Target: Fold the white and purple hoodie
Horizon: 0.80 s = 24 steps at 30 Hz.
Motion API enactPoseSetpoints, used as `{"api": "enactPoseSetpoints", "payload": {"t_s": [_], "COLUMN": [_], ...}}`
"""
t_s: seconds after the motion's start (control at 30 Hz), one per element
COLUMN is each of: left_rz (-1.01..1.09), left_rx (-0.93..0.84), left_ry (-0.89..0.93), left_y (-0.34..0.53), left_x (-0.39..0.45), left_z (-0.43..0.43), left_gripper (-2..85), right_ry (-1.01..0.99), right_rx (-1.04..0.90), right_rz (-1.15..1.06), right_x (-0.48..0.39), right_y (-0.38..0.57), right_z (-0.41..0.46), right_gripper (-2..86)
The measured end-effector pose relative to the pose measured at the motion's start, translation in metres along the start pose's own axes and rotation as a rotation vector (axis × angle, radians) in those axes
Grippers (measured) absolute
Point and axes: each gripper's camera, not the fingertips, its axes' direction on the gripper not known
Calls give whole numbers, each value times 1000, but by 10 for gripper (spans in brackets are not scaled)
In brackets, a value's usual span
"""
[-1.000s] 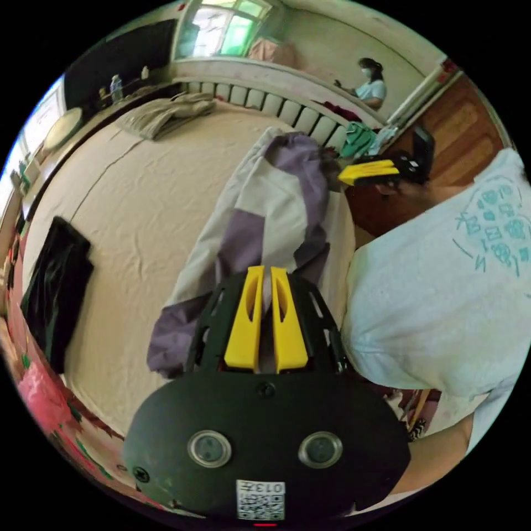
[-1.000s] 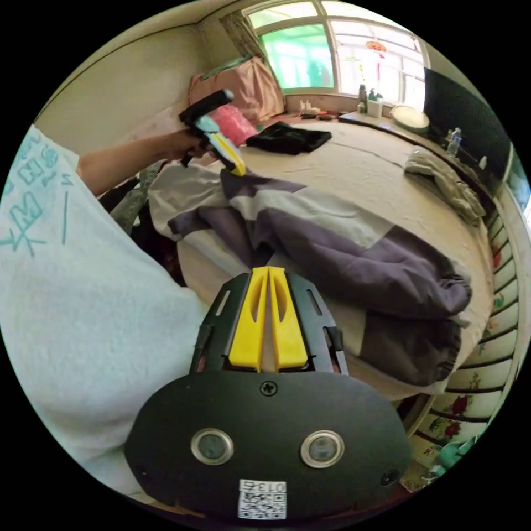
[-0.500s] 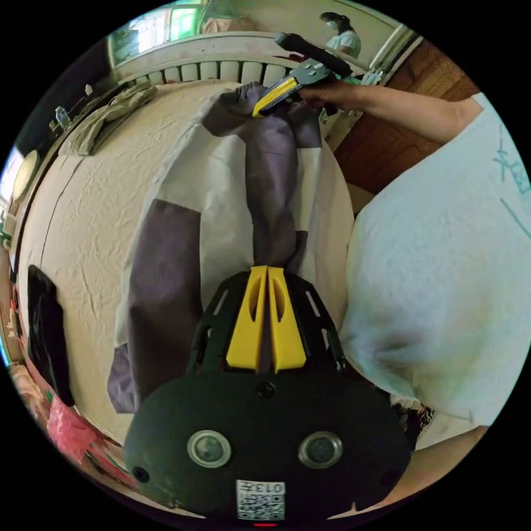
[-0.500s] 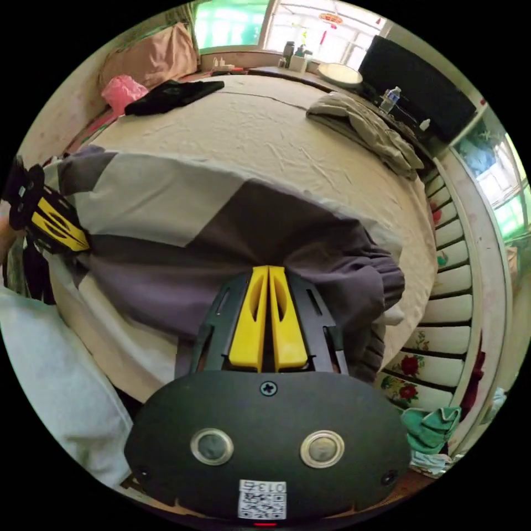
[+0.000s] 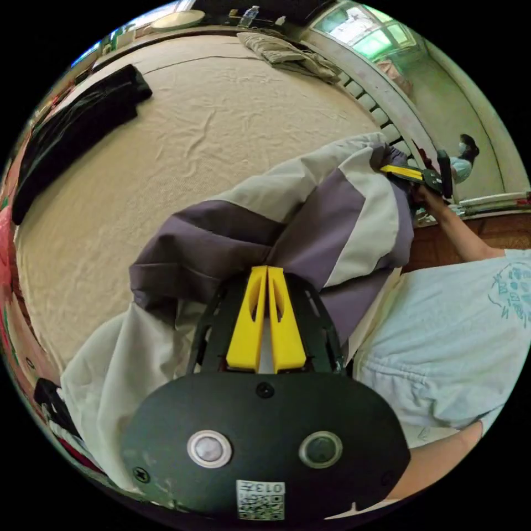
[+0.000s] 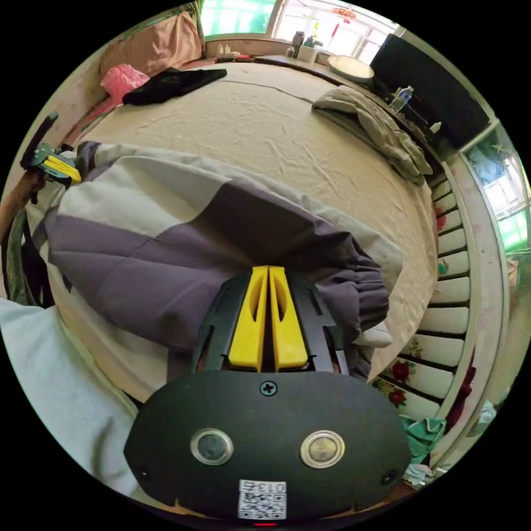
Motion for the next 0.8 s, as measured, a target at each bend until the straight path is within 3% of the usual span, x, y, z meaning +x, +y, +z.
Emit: {"api": "enactPoseSetpoints", "payload": {"t_s": [0.1, 0.23, 0.43, 0.6, 0.73, 0.8], "left_rz": [-56, 66, 92, 74, -60, -144], "left_rx": [41, 192, 223, 159, 218, 317], "left_ry": [4, -248, -450, -458, -290, -259], "left_y": [13, 42, 16, 13, 36, 68], "left_x": [1, 76, 185, 184, 160, 153], "left_z": [-19, -62, -10, 51, 28, -1], "left_gripper": [-4, -3, -2, -1, 2, 7], "right_ry": [3, -32, -157, -124, -162, -254], "right_rx": [-3, 214, 335, 132, 113, 200], "right_rz": [-47, -214, -503, -635, -673, -627], "right_x": [2, -34, -135, -172, -164, -145], "right_y": [-1, 0, -20, -31, -40, -55], "right_z": [-22, -72, -70, 1, -1, -32], "right_gripper": [-2, -1, 0, 3, 7, 21]}}
